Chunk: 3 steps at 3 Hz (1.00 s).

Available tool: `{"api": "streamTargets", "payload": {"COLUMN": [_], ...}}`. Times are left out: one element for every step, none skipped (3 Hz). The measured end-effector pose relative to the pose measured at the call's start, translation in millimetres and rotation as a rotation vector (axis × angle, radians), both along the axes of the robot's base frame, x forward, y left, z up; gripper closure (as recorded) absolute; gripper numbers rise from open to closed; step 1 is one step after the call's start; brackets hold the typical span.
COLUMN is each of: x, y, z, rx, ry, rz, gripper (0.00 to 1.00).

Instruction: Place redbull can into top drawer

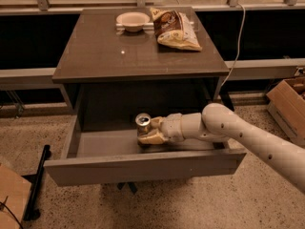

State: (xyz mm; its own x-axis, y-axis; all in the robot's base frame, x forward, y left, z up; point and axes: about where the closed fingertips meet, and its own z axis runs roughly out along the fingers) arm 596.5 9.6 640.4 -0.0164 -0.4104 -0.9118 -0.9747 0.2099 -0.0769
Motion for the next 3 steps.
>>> {"api": "streamTargets", "payload": {"x": [7.9,7.2,6.6], "y": [0.5,2.8,4.9], "z": [-6.1,-6.4,-6.8], "rx": [-0.010,-0.009,-0.008], "ry": [-0.012,-0.011,-0.010], "rz": [-0.001,0.003,0.006], "gripper": [0.37,0.14,0.00]}}
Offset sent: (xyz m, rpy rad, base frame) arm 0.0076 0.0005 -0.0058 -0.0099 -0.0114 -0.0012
